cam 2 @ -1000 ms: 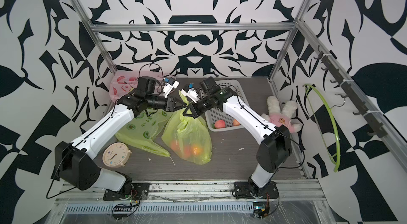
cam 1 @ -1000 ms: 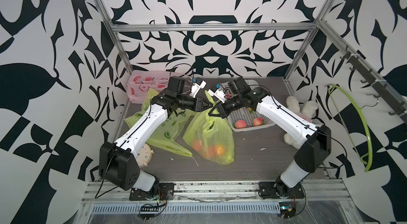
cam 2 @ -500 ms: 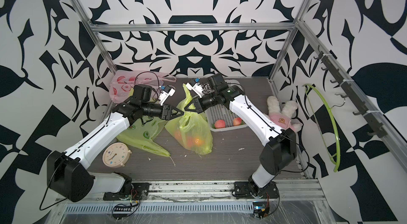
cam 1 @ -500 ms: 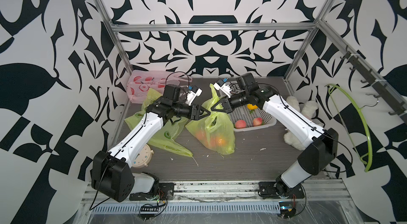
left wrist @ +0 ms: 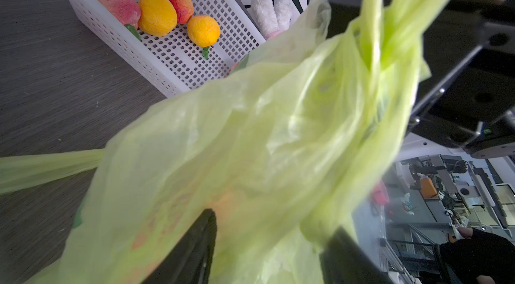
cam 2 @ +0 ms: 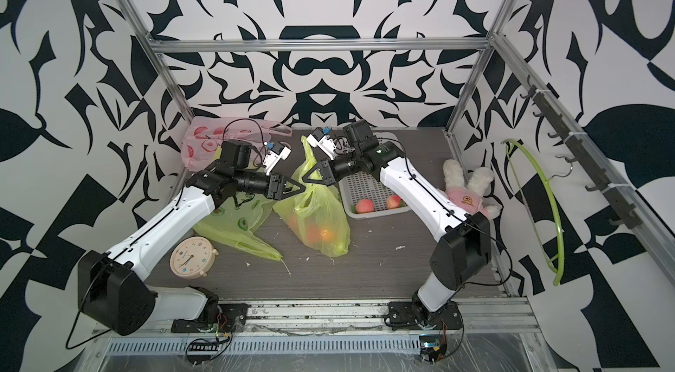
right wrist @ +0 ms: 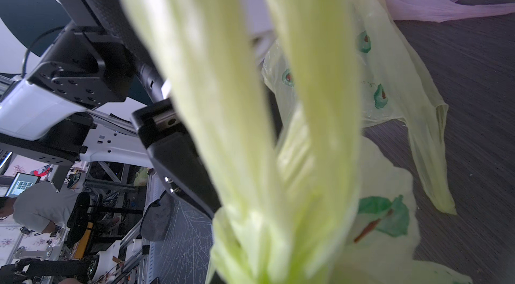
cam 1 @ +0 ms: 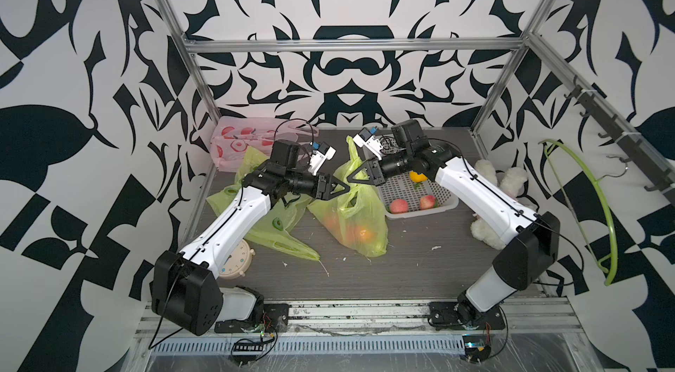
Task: Place the peach into a plastic bag & tie a knot
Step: Cross the plastic bag at the center of the board.
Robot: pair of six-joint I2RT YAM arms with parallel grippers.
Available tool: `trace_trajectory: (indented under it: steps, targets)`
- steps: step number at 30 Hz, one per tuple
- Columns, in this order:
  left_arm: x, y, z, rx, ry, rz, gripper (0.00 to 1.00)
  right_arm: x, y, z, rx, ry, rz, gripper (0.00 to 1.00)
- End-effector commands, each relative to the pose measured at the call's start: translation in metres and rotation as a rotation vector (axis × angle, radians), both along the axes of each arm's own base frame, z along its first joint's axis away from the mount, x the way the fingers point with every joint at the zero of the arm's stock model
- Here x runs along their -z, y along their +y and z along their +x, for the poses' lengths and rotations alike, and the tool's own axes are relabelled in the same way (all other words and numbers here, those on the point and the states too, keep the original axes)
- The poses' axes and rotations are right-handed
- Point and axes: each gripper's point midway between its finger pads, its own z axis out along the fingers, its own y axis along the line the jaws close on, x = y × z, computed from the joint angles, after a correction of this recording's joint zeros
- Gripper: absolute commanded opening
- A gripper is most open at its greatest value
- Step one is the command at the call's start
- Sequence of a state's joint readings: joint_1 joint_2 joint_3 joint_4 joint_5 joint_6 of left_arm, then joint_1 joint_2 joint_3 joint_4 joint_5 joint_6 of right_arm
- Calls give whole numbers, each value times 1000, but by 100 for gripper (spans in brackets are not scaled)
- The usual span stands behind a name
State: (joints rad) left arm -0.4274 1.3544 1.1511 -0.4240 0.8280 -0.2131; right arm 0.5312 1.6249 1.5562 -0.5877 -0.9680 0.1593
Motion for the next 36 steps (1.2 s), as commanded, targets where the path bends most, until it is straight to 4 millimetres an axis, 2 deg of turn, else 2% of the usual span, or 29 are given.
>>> trace_trajectory:
  steps: [1, 12, 21, 36]
  targets:
    - [-3, 2, -11, 24, -11, -12, 62, -15, 4, 1, -24, -27, 54, 0]
    - [6, 8, -15, 21, -16, 44, 63, -23, 8, 4, -31, -13, 74, 0]
    - [25, 18, -6, -44, -75, 184, 64, -33, 11, 5, -41, 0, 103, 0]
    - [7, 11, -8, -30, -120, 123, 73, -27, 11, 6, -31, 32, 87, 0]
